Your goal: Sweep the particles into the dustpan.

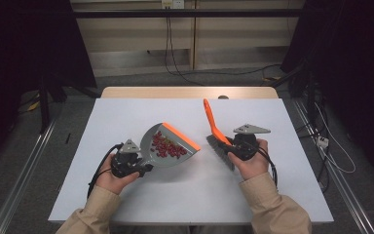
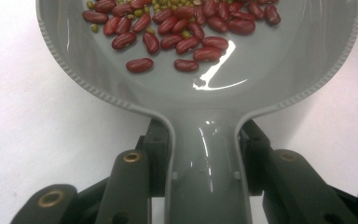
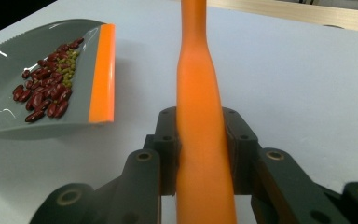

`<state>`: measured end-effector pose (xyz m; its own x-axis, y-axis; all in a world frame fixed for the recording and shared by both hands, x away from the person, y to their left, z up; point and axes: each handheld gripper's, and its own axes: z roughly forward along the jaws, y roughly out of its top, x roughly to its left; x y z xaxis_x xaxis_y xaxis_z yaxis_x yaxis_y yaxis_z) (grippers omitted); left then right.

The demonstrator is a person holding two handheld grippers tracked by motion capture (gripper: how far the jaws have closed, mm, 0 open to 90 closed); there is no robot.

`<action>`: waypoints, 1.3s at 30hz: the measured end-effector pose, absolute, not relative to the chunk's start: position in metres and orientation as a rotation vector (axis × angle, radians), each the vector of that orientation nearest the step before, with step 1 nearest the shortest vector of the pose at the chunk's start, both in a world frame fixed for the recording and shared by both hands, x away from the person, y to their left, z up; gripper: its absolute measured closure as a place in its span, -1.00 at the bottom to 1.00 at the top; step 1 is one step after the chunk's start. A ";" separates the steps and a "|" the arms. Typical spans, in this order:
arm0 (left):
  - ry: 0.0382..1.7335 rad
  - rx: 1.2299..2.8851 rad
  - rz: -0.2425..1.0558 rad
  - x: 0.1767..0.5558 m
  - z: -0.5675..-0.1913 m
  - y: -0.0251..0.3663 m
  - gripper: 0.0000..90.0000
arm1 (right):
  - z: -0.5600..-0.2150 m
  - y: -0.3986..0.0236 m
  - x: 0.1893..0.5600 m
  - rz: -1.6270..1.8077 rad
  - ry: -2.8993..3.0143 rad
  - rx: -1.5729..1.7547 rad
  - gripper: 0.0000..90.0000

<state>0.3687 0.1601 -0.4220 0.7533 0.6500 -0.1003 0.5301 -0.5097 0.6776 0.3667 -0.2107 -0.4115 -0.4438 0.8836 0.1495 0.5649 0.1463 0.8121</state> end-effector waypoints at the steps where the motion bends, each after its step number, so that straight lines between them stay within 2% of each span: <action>1: 0.883 2.232 0.217 0.369 -0.422 0.160 0.42 | -0.412 -0.211 0.367 1.200 2.068 1.394 0.58; 39: 1.128 2.130 0.251 0.377 -0.426 0.199 0.42 | -0.406 -0.239 0.366 1.132 2.008 1.455 0.58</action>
